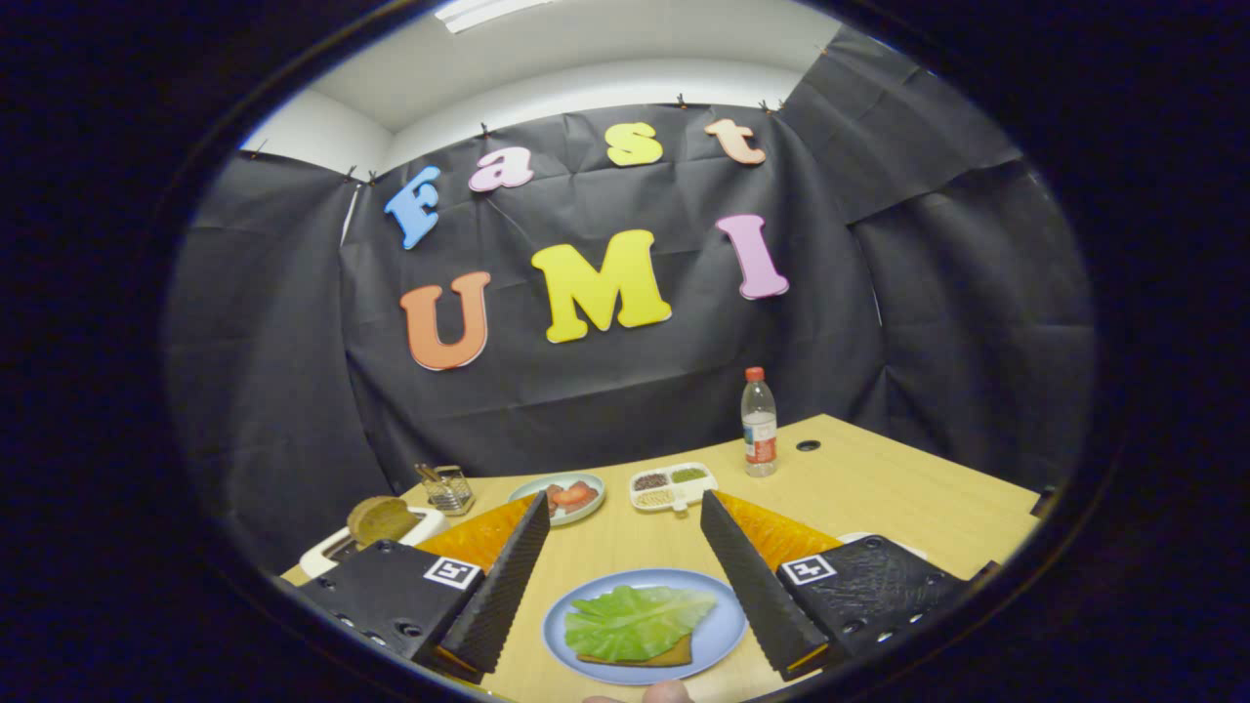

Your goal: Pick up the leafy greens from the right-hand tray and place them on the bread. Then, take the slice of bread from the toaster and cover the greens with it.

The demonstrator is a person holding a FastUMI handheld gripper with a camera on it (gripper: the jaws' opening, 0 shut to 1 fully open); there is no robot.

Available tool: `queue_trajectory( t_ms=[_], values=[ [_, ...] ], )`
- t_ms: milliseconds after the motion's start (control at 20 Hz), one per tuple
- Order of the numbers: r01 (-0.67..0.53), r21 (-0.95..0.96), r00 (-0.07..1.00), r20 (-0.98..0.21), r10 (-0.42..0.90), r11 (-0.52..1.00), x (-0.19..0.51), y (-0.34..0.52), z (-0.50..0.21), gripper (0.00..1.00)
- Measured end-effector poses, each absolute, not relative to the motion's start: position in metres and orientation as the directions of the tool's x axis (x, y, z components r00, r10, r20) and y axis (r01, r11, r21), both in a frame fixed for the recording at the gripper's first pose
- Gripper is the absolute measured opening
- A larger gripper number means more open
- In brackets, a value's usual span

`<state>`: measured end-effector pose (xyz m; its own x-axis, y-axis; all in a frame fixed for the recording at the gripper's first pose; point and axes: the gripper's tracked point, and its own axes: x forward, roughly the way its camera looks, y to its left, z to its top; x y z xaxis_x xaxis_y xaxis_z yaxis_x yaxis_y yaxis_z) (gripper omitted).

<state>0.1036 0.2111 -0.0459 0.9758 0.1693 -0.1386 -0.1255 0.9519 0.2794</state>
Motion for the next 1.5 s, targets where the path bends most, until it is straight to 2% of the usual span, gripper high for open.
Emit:
queue_trajectory(
  t_ms=[150, 350, 650, 950, 1100, 1500],
  values=[
    [-0.171, 0.278, 0.973, -0.103, 0.206, 0.945, 0.096, 0.256, -0.016, 0.95],
    [-0.245, 0.275, 0.951, -0.116, 0.285, 0.930, 0.086, 0.327, -0.009, 0.96],
    [-0.265, 0.273, 0.936, -0.157, 0.315, 0.925, 0.083, 0.397, -0.033, 0.96],
    [-0.267, 0.206, 0.913, -0.258, 0.315, 0.941, 0.093, 0.443, -0.077, 0.95],
    [-0.260, 0.197, 0.907, -0.285, 0.309, 0.945, 0.099, 0.451, -0.088, 0.86],
    [-0.223, 0.192, 0.901, -0.334, 0.278, 0.956, 0.111, 0.453, -0.098, 0.24]
  ],
)
